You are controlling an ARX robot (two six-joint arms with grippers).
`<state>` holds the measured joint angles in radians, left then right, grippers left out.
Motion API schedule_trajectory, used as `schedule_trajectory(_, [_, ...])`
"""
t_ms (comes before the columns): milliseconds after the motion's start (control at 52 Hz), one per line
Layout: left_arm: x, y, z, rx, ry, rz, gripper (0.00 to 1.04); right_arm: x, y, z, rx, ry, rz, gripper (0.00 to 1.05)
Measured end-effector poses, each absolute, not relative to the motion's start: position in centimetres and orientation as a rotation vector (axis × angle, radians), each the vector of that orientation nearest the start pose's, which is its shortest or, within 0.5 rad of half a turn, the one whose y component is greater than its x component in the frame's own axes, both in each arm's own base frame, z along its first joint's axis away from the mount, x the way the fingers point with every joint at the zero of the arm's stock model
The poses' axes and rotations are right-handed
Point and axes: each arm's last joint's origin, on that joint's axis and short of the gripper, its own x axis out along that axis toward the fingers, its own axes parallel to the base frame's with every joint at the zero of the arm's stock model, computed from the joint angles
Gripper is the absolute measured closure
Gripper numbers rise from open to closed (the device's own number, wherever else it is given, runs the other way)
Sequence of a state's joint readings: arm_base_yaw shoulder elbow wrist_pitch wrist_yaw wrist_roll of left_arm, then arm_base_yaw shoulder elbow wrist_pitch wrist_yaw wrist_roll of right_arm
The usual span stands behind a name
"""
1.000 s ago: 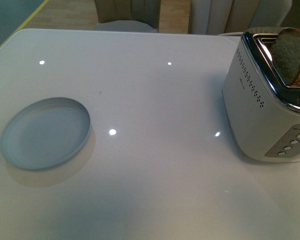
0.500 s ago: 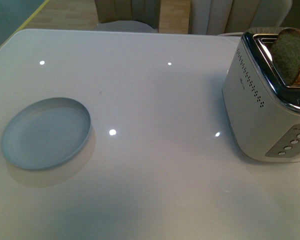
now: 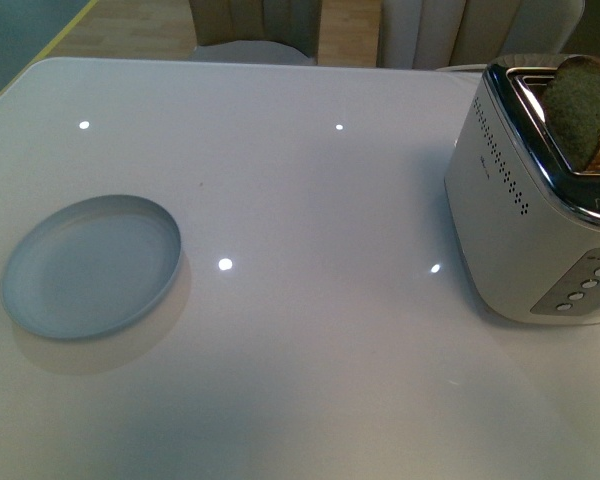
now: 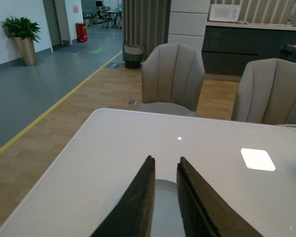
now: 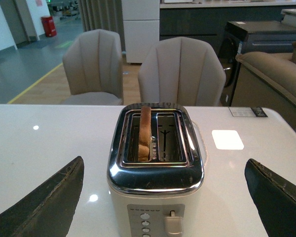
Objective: Left arm holds plate, right arm toasts bread
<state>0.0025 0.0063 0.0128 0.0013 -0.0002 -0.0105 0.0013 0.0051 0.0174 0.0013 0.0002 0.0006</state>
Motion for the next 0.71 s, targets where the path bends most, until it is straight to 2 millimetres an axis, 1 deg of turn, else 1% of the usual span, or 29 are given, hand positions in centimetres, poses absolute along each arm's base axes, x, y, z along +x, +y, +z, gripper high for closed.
schedule_trajectory(77, [9.73, 0.02, 16.75, -0.01, -0.008, 0.003, 0.67, 9.69, 0.01, 16.92, 0.001, -0.014, 0.001, 0.09])
schedule_trajectory(96, [9.73, 0.02, 16.75, -0.01, -0.008, 0.003, 0.65, 9.69, 0.01, 16.92, 0.001, -0.014, 0.001, 0.09])
schedule_trajectory(154, [9.73, 0.02, 16.75, -0.01, -0.008, 0.003, 0.54, 9.69, 0.01, 16.92, 0.0, -0.014, 0.001, 0.09])
schedule_trajectory(231, [9.73, 0.02, 16.75, -0.01, -0.008, 0.003, 0.44, 9.69, 0.01, 16.92, 0.001, -0.014, 0.001, 0.09])
schedule_trajectory(308, [9.73, 0.02, 16.75, -0.01, -0.008, 0.003, 0.3, 9.69, 0.01, 16.92, 0.001, -0.014, 0.001, 0.09])
schedule_trajectory(327, [9.73, 0.02, 16.75, -0.01, -0.008, 0.003, 0.28, 9.69, 0.01, 16.92, 0.001, -0.014, 0.001, 0.09])
schedule_trajectory(365, [9.73, 0.02, 16.75, -0.01, -0.008, 0.003, 0.19, 9.69, 0.01, 16.92, 0.001, -0.014, 0.001, 0.09])
schedule_trajectory(385, [9.73, 0.02, 16.75, -0.01, -0.008, 0.003, 0.17, 9.69, 0.01, 16.92, 0.001, -0.014, 0.001, 0.09])
schedule_trajectory(404, [9.73, 0.02, 16.75, -0.01, -0.008, 0.003, 0.12, 9.69, 0.01, 16.92, 0.001, -0.014, 0.001, 0.09])
schedule_trajectory(442, [9.73, 0.02, 16.75, -0.01, -0.008, 0.003, 0.07, 9.69, 0.01, 16.92, 0.001, -0.014, 0.001, 0.09])
schedule_trajectory(462, [9.73, 0.02, 16.75, -0.008, -0.008, 0.003, 0.06, 9.69, 0.01, 16.92, 0.001, -0.014, 0.001, 0.09])
schedule_trajectory(519, [9.73, 0.02, 16.75, -0.008, -0.008, 0.003, 0.08, 9.69, 0.01, 16.92, 0.001, -0.014, 0.001, 0.09])
schedule_trajectory(712, [9.73, 0.02, 16.75, -0.008, -0.008, 0.003, 0.07, 9.69, 0.01, 16.92, 0.0, -0.014, 0.001, 0.09])
